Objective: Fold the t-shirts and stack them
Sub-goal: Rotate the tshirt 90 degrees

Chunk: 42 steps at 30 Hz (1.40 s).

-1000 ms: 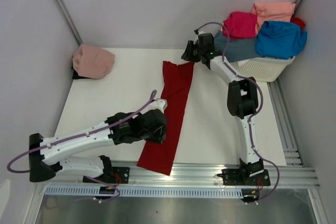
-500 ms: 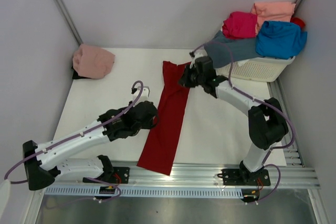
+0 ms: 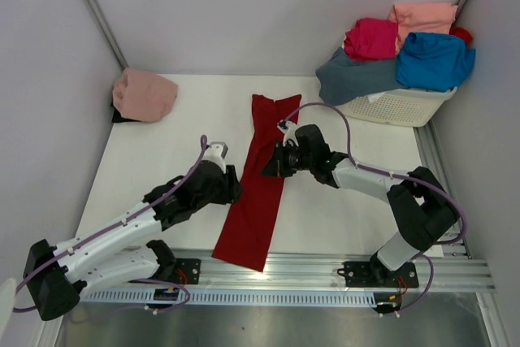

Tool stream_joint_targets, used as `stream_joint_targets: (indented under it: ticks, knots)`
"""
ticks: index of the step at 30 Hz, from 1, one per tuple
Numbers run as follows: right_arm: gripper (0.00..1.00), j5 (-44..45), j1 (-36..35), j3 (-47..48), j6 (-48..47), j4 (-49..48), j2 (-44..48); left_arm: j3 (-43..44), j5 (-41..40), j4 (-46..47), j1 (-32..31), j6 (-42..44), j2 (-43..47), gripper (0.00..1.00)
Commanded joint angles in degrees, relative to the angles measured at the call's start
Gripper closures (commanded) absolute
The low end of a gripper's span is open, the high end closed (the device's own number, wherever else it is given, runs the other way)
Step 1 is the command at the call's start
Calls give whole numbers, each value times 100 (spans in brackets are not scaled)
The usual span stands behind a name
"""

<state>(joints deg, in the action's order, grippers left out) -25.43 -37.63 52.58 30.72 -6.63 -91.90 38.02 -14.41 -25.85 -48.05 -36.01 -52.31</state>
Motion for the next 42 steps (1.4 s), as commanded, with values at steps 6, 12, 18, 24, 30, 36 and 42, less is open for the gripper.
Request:
stream_joint_targets:
  ticks: [6,12,18,24,30,36,42]
  knots:
    - [96,-472,-306,-283,-75,-462,-169,-128,396,511,59,182,37,48]
    - [96,-358,-482,-160,-241,-392,-705,-49,308,466,68,226,11,47]
    - [97,186,-526,147,-592,-14,-1277,30,229,387,77,305,-24,47]
    - [99,1021,-544,1034,-1173,1093,-2051,118,150,273,86,349,2,47]
    - [100,2129,-439,2036,-1525,1761,-2622,232,0,80,94,437,55,47]
    - [100,2402,44,3135,-1622,2376,-3175,285,-53,-34,103,498,125,47]
    - [100,2357,352,3812,-1920,3043,-3274,250,-105,-131,103,490,178,47]
